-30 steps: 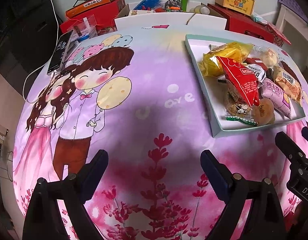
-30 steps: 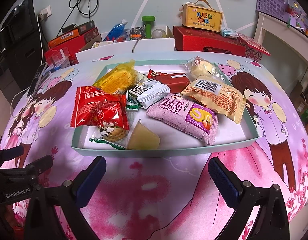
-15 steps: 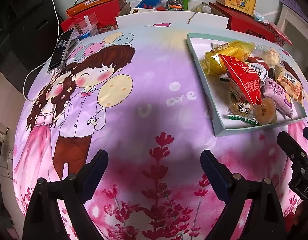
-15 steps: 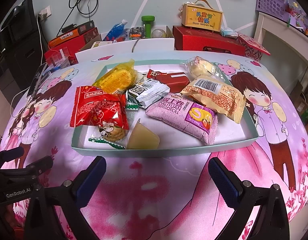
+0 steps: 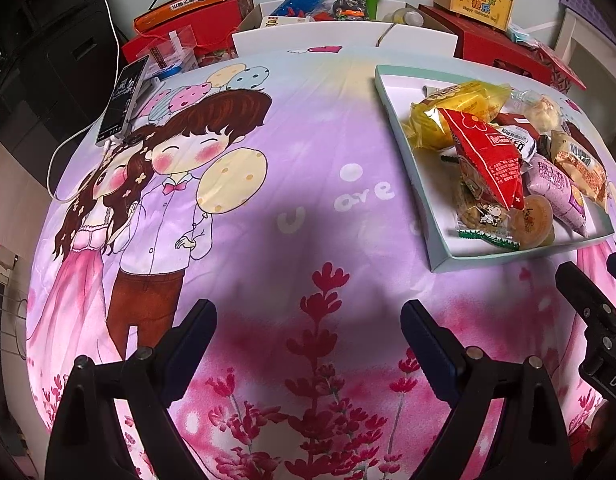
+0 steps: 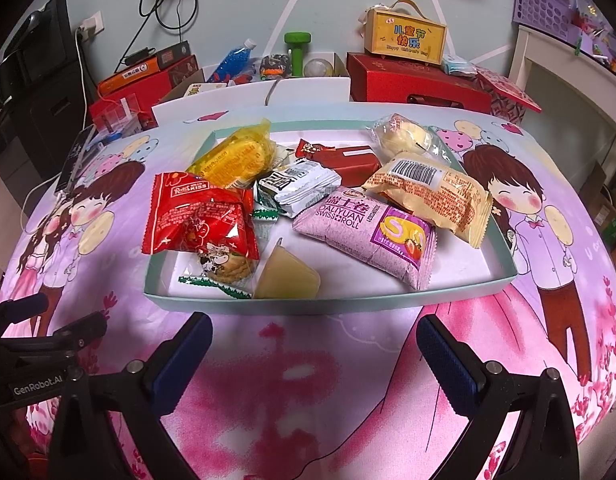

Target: Organize snacks

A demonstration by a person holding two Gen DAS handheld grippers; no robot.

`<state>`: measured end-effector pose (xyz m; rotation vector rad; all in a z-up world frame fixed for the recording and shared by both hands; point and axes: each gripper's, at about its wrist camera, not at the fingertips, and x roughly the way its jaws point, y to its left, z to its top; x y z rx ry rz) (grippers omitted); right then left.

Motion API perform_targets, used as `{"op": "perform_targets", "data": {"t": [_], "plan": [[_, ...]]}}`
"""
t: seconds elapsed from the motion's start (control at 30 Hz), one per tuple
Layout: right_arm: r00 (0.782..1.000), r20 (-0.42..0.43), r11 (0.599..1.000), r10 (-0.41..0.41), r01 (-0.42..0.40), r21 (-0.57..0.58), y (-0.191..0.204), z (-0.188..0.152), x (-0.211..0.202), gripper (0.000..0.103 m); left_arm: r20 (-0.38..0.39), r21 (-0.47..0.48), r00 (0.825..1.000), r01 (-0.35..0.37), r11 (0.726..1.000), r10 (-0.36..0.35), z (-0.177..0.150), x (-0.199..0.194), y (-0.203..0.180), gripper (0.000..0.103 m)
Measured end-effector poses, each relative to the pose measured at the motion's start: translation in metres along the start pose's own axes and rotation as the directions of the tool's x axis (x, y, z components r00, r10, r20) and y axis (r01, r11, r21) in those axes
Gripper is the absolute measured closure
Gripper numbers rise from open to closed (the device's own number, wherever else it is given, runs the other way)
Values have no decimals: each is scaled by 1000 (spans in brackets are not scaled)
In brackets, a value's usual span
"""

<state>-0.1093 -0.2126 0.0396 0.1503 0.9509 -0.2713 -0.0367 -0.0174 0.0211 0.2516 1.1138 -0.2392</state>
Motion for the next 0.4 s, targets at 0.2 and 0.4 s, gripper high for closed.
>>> {"op": "perform_targets", "data": {"t": [0.2, 0.4], "plan": [[1000, 0, 1000, 1, -1, -1, 0, 0, 0, 0, 1, -1, 1000, -4, 1000, 4, 0, 0, 0, 9], [1000, 1, 1000, 0, 0, -1, 0, 0, 0, 0, 12, -5, 1000, -8, 1000, 8, 0, -2, 0, 9]]}}
